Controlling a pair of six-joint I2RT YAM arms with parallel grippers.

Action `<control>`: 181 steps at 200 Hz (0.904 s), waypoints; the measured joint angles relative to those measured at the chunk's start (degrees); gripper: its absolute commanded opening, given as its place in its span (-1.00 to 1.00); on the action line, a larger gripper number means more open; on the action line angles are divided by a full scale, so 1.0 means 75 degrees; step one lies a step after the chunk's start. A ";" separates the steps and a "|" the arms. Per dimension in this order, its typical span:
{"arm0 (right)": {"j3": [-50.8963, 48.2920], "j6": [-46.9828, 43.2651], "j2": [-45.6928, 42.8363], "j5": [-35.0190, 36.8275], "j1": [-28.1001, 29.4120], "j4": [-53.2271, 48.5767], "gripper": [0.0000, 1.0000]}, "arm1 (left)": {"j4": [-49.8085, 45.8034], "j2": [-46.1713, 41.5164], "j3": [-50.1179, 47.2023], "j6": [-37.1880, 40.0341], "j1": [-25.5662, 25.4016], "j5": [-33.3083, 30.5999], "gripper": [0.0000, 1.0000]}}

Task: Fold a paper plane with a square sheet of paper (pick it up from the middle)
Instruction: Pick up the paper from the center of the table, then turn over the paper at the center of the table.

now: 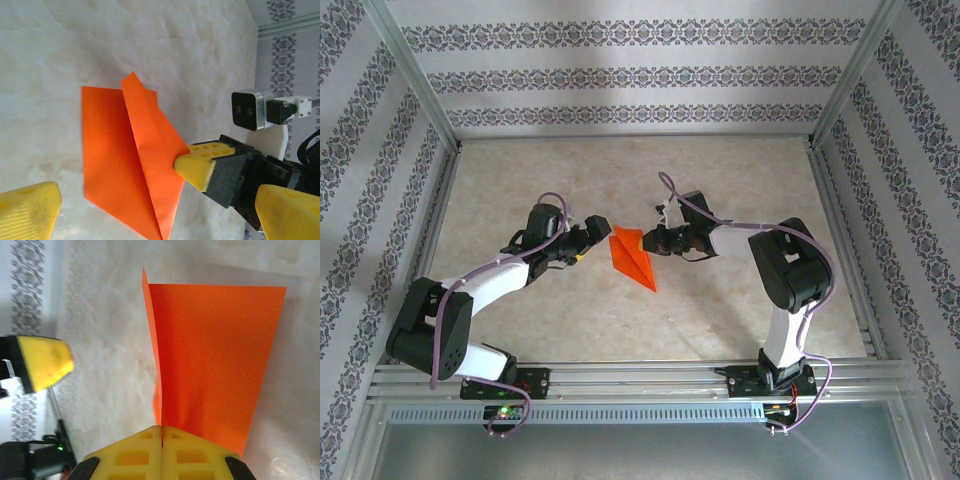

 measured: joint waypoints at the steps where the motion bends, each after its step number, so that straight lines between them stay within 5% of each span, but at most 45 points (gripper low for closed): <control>1: -0.0009 0.0023 -0.0020 -0.0006 -0.0003 0.0017 -0.98 | 0.0020 0.0000 -0.0003 -0.0012 0.0000 0.0015 0.99; 78: -0.0493 0.2090 -0.1483 -0.0154 -0.0321 0.2014 -0.97 | 0.1107 0.0259 0.0294 -0.0484 -0.0574 0.0787 0.95; 181: -0.0842 0.4462 -0.1501 -0.0632 -0.0481 0.4255 -0.96 | 0.3937 0.1463 0.0682 -0.1702 -0.0673 0.1766 0.06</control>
